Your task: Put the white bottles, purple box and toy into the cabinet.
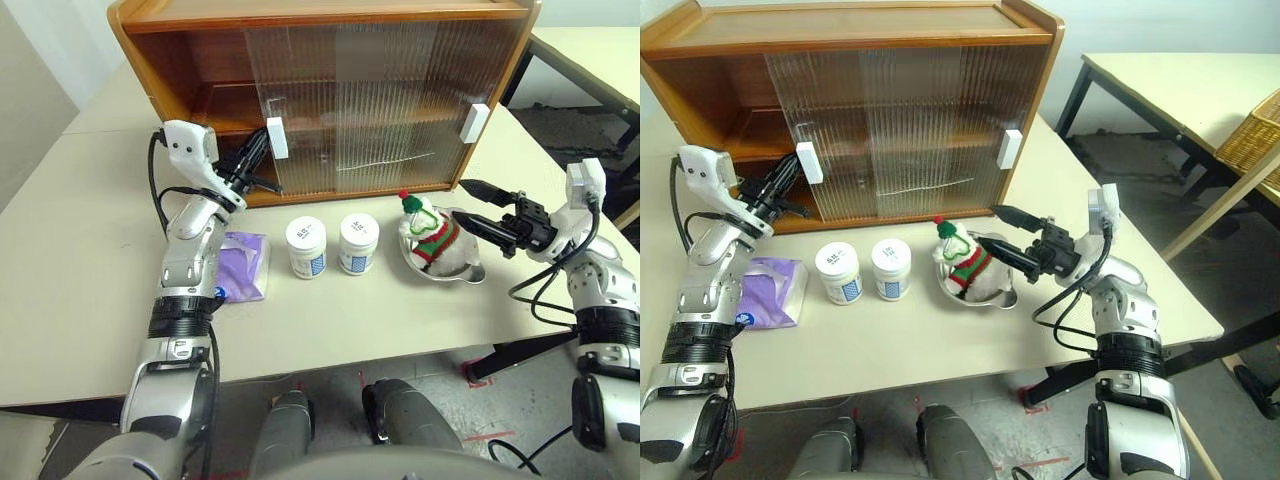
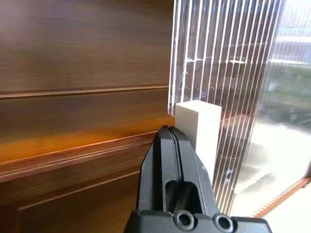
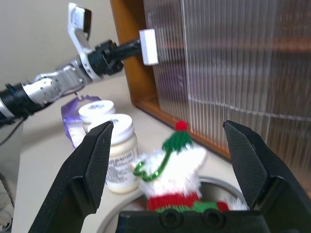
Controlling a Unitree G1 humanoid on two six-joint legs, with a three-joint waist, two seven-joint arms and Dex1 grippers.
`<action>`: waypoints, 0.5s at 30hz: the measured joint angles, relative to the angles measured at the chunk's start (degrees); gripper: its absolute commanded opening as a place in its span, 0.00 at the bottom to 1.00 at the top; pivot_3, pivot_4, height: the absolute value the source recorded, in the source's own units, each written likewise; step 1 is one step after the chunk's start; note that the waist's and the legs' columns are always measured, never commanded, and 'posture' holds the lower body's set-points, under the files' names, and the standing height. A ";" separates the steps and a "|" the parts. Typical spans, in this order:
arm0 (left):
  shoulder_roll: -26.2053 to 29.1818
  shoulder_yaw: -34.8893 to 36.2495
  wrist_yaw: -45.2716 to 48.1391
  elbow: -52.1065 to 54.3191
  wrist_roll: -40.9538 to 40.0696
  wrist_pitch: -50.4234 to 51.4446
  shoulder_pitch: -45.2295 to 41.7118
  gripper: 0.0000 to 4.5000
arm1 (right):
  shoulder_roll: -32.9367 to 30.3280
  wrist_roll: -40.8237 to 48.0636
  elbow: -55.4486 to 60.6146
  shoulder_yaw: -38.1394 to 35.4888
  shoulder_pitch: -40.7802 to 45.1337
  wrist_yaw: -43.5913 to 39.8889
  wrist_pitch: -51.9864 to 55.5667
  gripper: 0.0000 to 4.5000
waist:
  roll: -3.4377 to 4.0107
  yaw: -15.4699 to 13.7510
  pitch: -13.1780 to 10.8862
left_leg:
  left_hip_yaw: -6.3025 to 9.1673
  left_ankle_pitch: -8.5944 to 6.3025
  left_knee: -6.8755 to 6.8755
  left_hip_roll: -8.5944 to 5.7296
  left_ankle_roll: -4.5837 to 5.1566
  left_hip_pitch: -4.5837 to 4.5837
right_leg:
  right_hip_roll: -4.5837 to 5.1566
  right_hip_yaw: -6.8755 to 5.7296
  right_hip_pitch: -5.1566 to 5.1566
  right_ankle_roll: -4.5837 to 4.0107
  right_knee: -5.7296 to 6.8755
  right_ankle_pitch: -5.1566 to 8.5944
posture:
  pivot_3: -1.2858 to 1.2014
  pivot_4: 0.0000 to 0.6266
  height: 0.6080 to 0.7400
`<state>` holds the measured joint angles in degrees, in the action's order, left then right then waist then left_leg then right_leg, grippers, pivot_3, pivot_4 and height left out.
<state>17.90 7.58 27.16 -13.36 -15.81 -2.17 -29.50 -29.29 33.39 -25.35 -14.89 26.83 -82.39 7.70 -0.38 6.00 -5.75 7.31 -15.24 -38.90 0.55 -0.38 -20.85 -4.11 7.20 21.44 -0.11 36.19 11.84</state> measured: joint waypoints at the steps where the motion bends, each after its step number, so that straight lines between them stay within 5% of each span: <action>1: -0.58 -0.39 0.12 0.13 0.09 0.08 0.04 0.01 | 0.14 0.78 0.78 -0.08 -0.14 0.02 0.38 1.00 | 0.00 -0.01 0.00 | 0.00 0.01 0.00 -0.06 0.02 0.02 | -0.01 -0.01 -0.05 0.12 0.00 0.07 | 0.44 0.13 1.00; 15: -2.33 -3.31 4.68 -11.40 0.48 -0.57 -6.79 0.01 | 0.47 2.70 3.89 -0.06 -1.27 1.17 2.21 1.00 | 0.00 0.38 0.00 | 0.08 0.02 0.00 -0.13 0.06 -0.04 | 0.06 0.02 -0.07 0.34 -0.07 0.17 | 0.42 0.12 1.00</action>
<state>15.57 4.27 31.84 -24.75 -15.33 -2.74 -36.29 -28.81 36.09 -21.46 -14.95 25.56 -81.21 9.91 -0.37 6.37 -5.75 7.38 -15.22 -38.90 0.42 -0.31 -20.89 -4.05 7.22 21.37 0.24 36.12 12.01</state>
